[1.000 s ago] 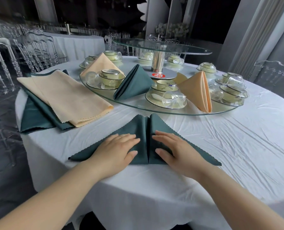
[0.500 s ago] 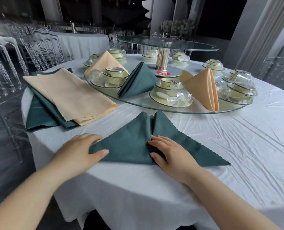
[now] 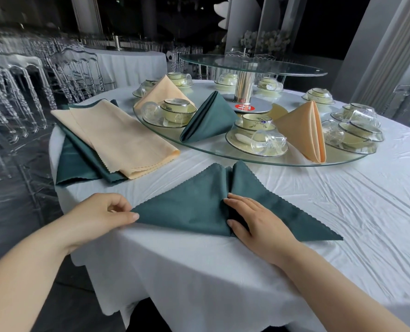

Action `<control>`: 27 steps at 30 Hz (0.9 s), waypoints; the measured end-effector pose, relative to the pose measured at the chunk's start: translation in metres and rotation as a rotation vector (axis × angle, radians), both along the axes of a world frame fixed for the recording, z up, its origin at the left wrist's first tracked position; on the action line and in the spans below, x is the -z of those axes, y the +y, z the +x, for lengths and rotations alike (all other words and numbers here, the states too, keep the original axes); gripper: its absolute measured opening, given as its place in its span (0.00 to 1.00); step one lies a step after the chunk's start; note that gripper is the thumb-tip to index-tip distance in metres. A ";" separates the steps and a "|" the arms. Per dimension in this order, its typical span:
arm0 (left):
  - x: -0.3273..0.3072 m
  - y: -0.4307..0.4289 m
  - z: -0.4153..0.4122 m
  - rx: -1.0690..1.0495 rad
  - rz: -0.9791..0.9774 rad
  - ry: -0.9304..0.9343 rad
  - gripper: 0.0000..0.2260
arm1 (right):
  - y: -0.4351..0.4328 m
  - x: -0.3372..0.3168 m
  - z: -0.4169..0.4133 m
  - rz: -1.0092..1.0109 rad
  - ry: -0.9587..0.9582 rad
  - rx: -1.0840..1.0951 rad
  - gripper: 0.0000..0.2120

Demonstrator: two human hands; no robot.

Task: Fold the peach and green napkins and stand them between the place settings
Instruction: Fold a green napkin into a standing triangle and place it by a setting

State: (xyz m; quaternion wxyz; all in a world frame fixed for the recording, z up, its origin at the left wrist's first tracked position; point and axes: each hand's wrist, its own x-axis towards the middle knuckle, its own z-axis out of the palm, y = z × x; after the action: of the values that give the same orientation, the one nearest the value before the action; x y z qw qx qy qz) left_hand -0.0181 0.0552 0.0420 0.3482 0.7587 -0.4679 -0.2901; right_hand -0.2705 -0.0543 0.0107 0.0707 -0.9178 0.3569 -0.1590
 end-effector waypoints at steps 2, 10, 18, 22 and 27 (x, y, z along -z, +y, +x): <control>-0.004 -0.001 -0.006 -0.018 -0.063 0.157 0.08 | 0.001 0.000 0.000 -0.010 -0.008 -0.005 0.40; -0.044 -0.023 -0.051 -0.027 -0.470 0.458 0.11 | -0.001 -0.001 0.000 -0.011 0.014 -0.024 0.33; -0.071 -0.067 -0.141 0.203 -0.633 0.183 0.12 | -0.005 -0.028 -0.061 0.040 -0.069 0.129 0.25; -0.055 -0.081 -0.199 0.343 -0.533 -0.114 0.05 | -0.001 -0.020 -0.116 -0.008 -0.082 0.503 0.26; -0.009 -0.094 -0.249 0.450 -0.347 -0.444 0.06 | 0.000 0.001 -0.133 -0.014 -0.054 0.766 0.26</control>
State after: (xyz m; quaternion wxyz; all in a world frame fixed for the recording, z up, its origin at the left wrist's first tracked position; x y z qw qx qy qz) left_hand -0.2669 -0.0388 0.0505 0.2889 0.6108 -0.7299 -0.1039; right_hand -0.4034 -0.0544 0.0099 0.0094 -0.7138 0.6710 -0.2004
